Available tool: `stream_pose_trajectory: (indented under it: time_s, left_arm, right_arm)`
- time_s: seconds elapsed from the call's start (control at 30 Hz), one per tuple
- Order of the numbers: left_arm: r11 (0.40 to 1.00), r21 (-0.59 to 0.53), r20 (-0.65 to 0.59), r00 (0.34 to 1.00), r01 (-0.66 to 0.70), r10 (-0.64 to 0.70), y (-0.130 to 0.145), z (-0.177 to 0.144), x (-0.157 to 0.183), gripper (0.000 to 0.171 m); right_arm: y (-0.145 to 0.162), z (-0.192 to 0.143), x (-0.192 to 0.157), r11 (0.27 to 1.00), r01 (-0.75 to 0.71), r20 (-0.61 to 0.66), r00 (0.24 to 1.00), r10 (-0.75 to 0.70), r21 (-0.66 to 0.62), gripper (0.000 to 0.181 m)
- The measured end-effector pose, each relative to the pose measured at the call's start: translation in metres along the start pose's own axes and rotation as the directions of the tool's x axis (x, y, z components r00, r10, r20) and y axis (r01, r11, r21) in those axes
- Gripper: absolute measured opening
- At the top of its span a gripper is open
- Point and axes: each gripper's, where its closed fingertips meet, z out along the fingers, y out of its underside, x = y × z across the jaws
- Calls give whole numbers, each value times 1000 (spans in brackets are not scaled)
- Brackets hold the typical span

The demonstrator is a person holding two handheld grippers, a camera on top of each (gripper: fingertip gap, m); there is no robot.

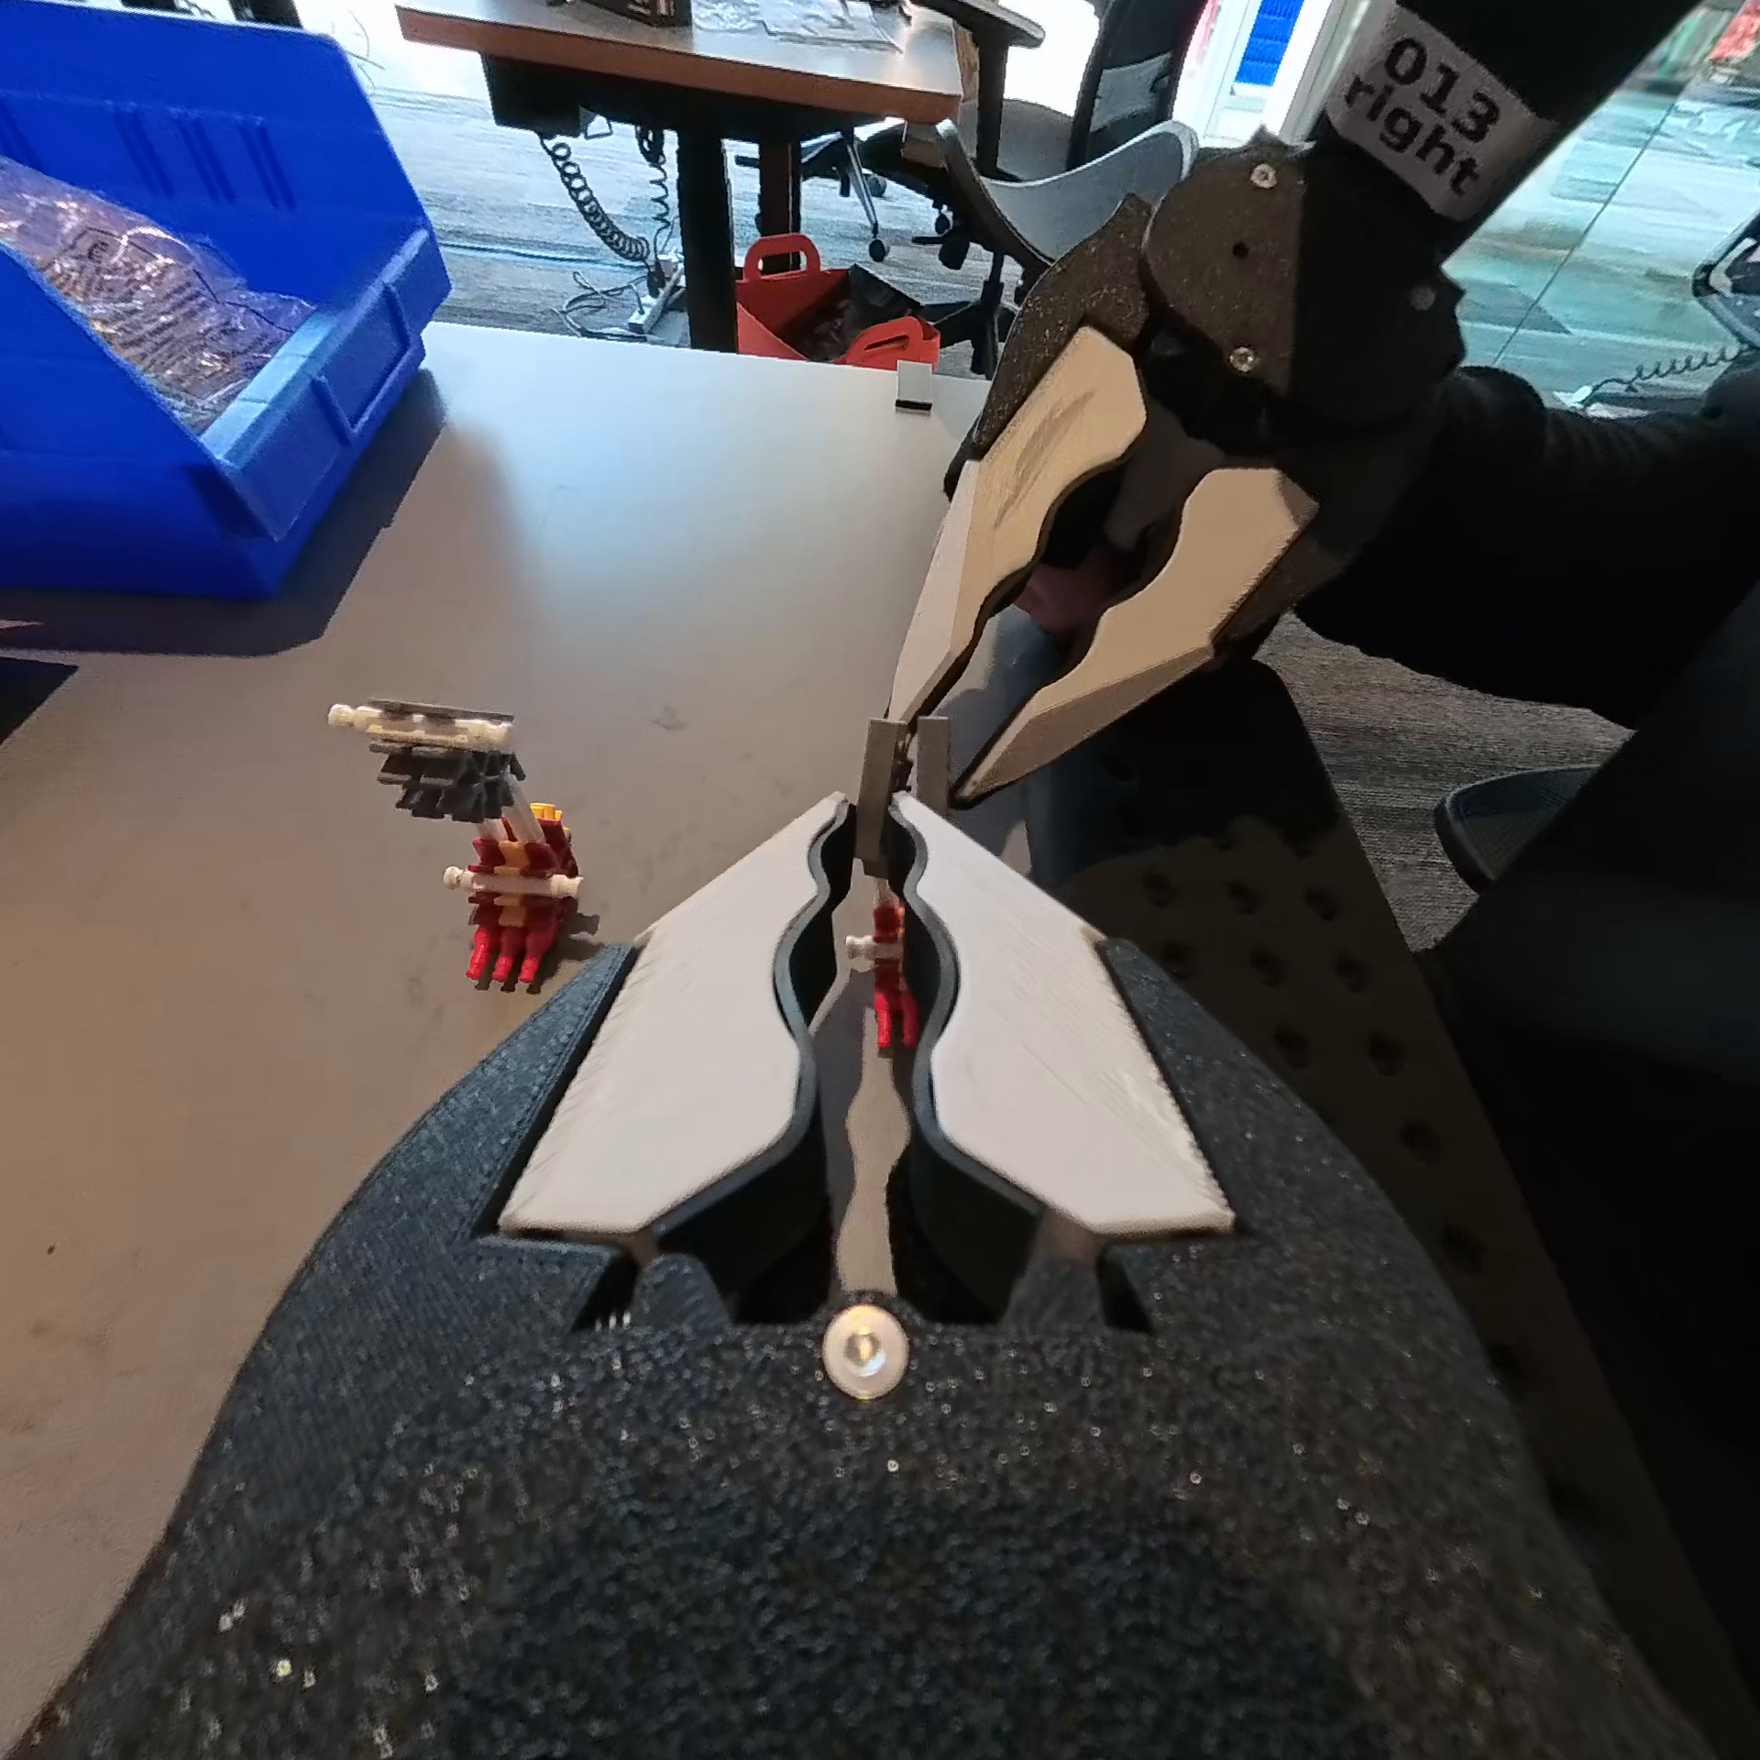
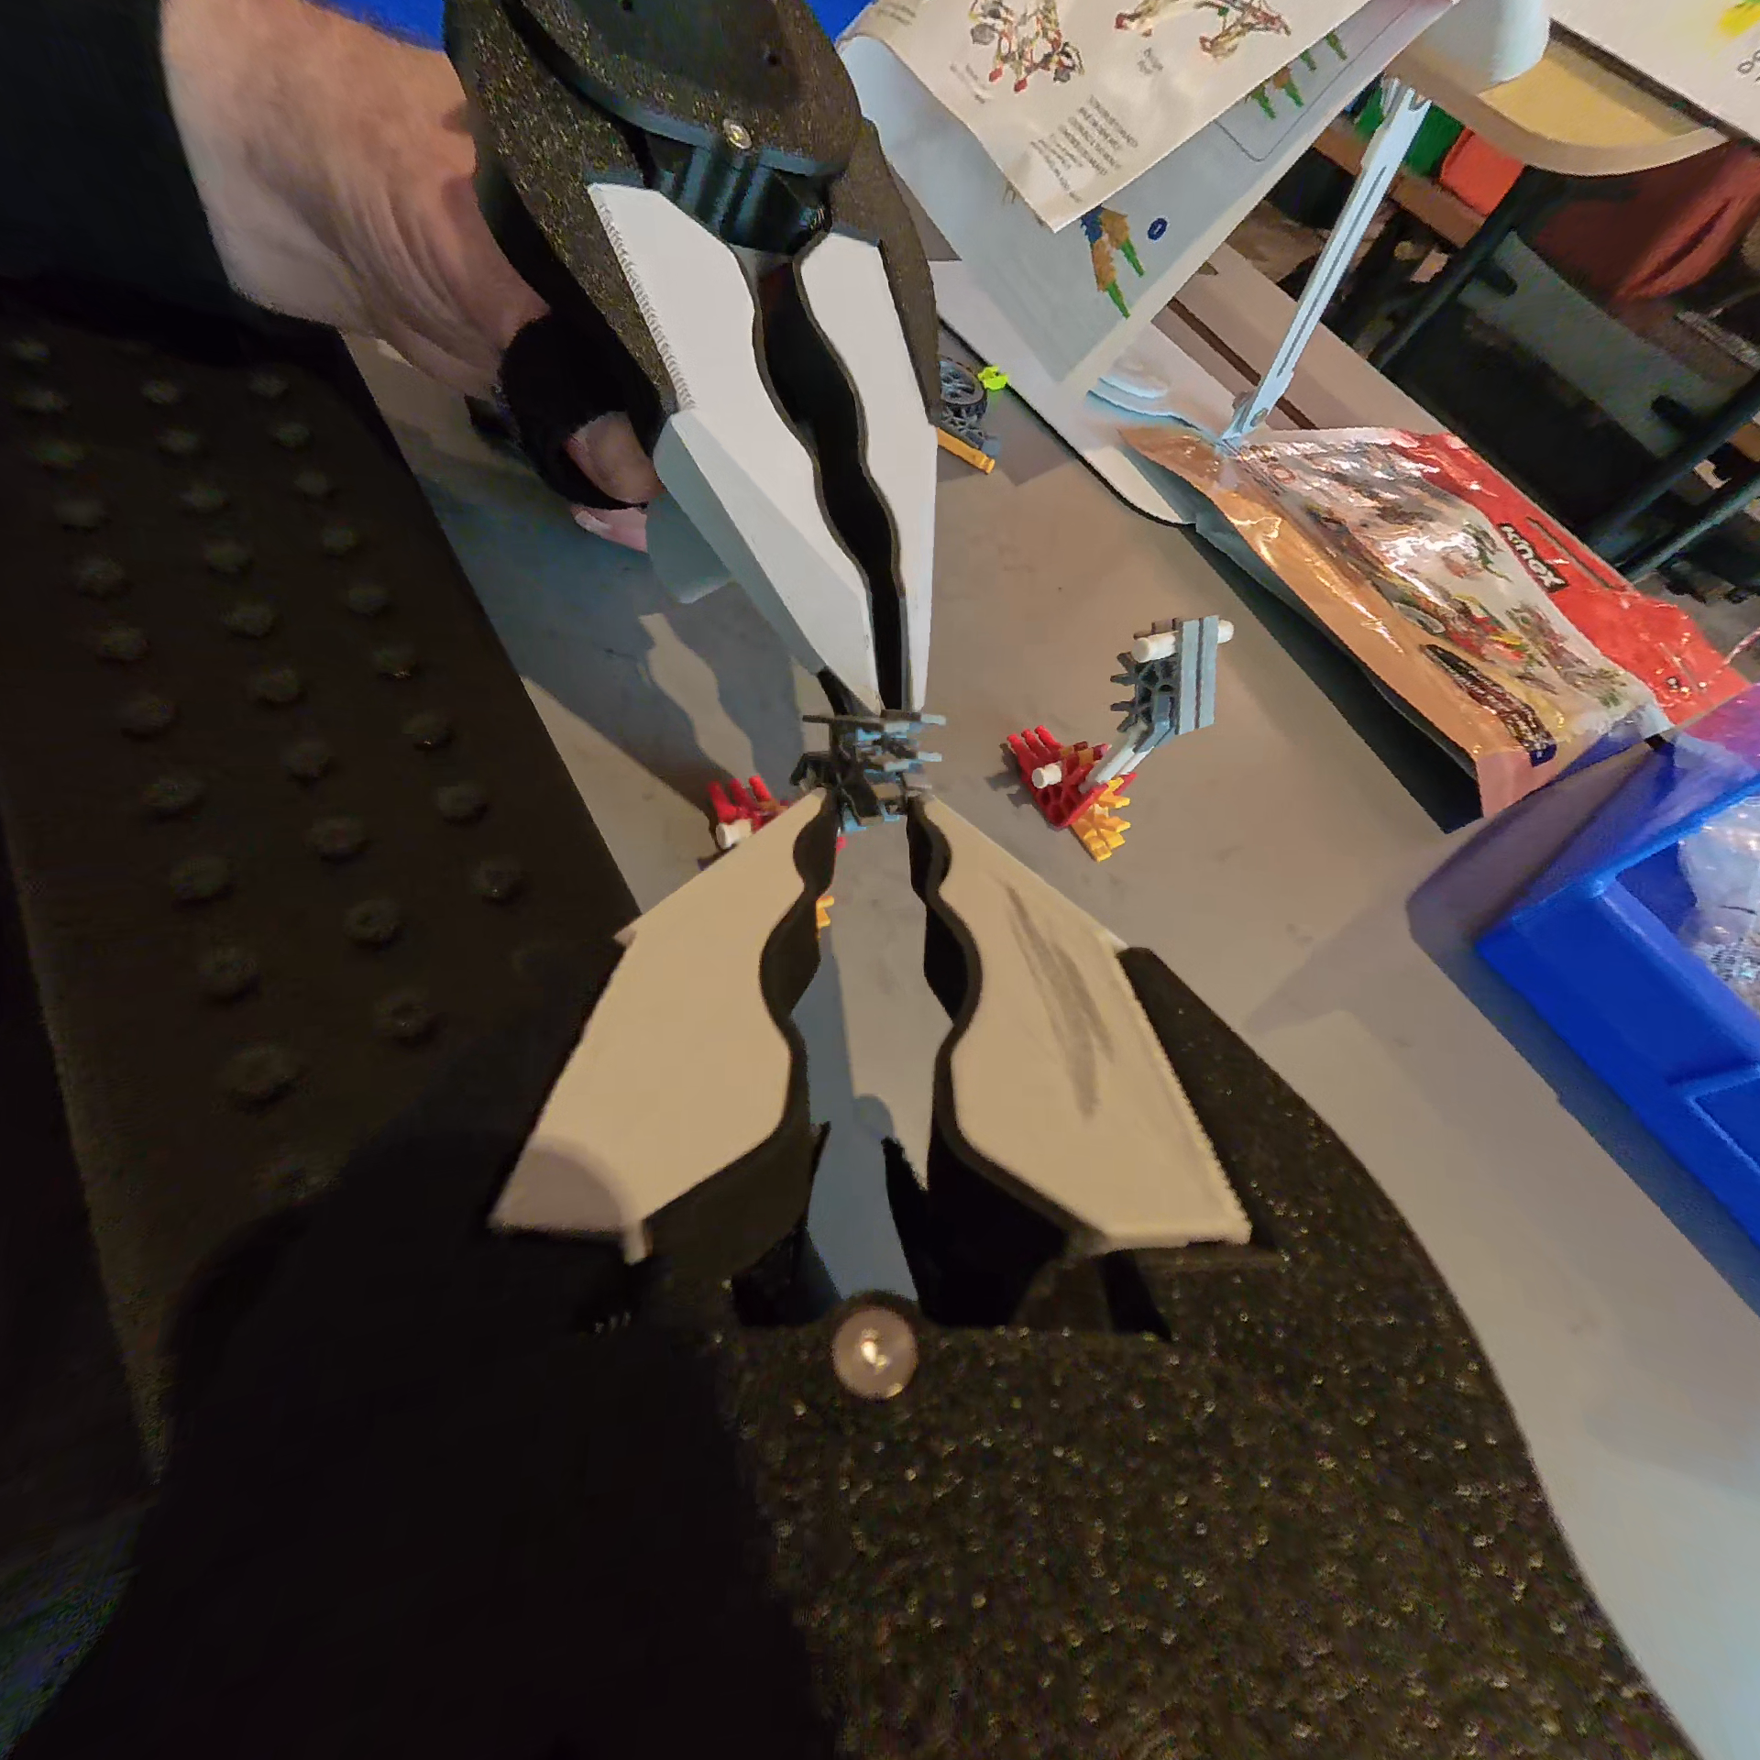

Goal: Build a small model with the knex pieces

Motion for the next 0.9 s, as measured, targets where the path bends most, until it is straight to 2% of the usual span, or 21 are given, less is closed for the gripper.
stream_pose_trajectory:
  time_s: [0.37,0.53,0.9]
  left_arm:
    - [1000,-14,115,993,-21,23,-1,-2,-10,3]
    - [996,-43,159,983,-81,87,3,-19,-13,2]
    - [997,-28,202,976,-72,77,17,-52,-31,3]
  right_arm:
    - [-3,5,5,995,91,-119,988,-96,-43,12]
    - [-17,16,0,992,120,-119,985,-123,-36,11]
    - [-34,52,-3,982,187,-123,974,-190,-37,10]
